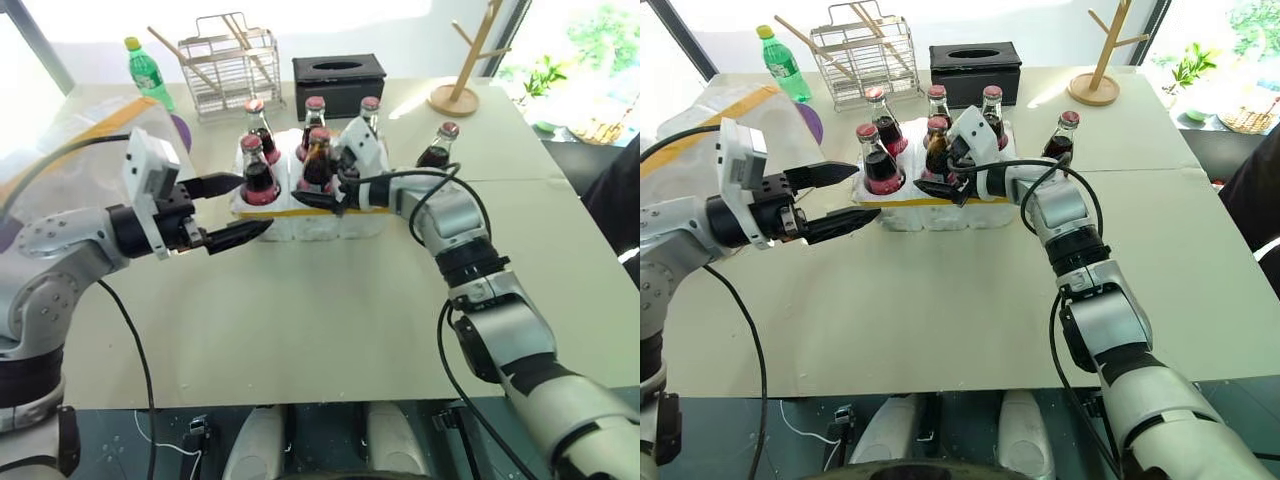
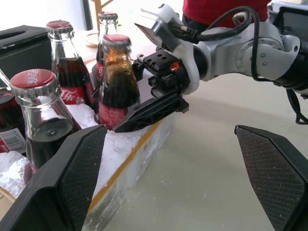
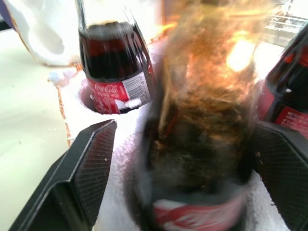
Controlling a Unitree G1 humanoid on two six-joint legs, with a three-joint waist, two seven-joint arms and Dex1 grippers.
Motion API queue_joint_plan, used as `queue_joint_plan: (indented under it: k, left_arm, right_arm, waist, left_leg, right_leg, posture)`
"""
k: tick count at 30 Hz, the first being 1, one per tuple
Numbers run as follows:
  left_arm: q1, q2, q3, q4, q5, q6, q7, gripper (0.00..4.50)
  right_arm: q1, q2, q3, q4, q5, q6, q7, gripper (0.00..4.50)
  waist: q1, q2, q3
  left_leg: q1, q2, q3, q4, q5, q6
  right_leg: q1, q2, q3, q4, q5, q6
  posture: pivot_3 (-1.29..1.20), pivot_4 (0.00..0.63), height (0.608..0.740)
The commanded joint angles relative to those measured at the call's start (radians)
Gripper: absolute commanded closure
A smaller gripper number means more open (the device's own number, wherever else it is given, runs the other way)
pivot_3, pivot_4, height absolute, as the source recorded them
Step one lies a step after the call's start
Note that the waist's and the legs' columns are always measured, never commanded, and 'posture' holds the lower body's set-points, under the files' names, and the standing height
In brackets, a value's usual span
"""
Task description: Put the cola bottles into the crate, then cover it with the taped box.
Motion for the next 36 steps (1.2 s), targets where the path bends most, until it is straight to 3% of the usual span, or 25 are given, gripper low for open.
queue_joint_plan:
  k: [1, 7, 10, 13, 17, 36]
  left_arm:
    - [-0.020, 0.002, -0.005, -0.008, 0.000, -0.022, -0.009, 0.00]
    - [-0.038, -0.008, -0.037, 0.003, 0.003, -0.029, -0.025, 0.00]
    - [-0.050, -0.024, -0.062, 0.007, 0.006, -0.035, -0.031, 0.00]
    - [-0.079, -0.053, -0.099, 0.017, 0.012, -0.040, -0.034, 0.00]
    - [-0.110, -0.077, -0.130, 0.031, 0.027, -0.044, -0.046, 0.00]
    - [-0.123, -0.063, -0.132, 0.024, 0.046, -0.042, -0.064, 0.00]
  right_arm:
    - [0.081, -0.110, -0.138, -0.281, 0.111, 0.156, -0.002, 0.04]
    - [0.307, -0.304, -0.336, -0.627, 0.222, 0.375, -0.068, 0.04]
    - [0.406, -0.342, -0.449, -0.683, 0.237, 0.444, -0.157, 0.04]
    - [0.481, -0.348, -0.486, -0.657, 0.144, 0.370, -0.272, 0.04]
    - [0.454, -0.301, -0.500, -0.590, 0.146, 0.326, -0.337, 0.04]
    - [0.283, -0.184, -0.351, -0.207, 0.078, 0.086, -0.324, 0.04]
  waist:
    - [0.006, 0.000, 0.000]
    - [0.004, 0.000, 0.000]
    - [-0.001, 0.000, 0.000]
    - [0.001, 0.000, 0.000]
    - [-0.001, 0.000, 0.000]
    - [-0.005, 0.000, 0.000]
  left_leg:
    - [0.000, 0.000, 0.000, 0.000, 0.000, 0.000]
    - [-0.001, -0.001, -0.001, 0.000, -0.001, 0.001]
    - [-0.001, 0.000, 0.000, 0.000, -0.003, 0.005]
    - [0.001, 0.000, 0.002, 0.000, -0.004, 0.007]
    - [0.003, -0.001, 0.004, 0.000, -0.003, 0.006]
    - [0.003, 0.000, 0.003, 0.000, -0.003, 0.005]
  right_leg:
    - [0.000, 0.000, 0.000, 0.000, 0.000, 0.000]
    - [0.000, 0.000, 0.000, -0.001, 0.000, 0.000]
    - [0.001, 0.000, 0.000, -0.001, 0.000, 0.000]
    - [0.002, 0.000, 0.000, -0.002, 0.000, 0.000]
    - [0.003, 0.001, 0.001, -0.001, 0.000, 0.000]
    - [0.003, 0.002, 0.001, -0.001, 0.000, 0.000]
  posture:
    - [0.00, 0.150, 0.740]
    - [0.00, 0.150, 0.740]
    - [0.00, 0.150, 0.740]
    - [0.00, 0.150, 0.740]
    - [0.00, 0.150, 0.740]
    - [0.00, 0.150, 0.740]
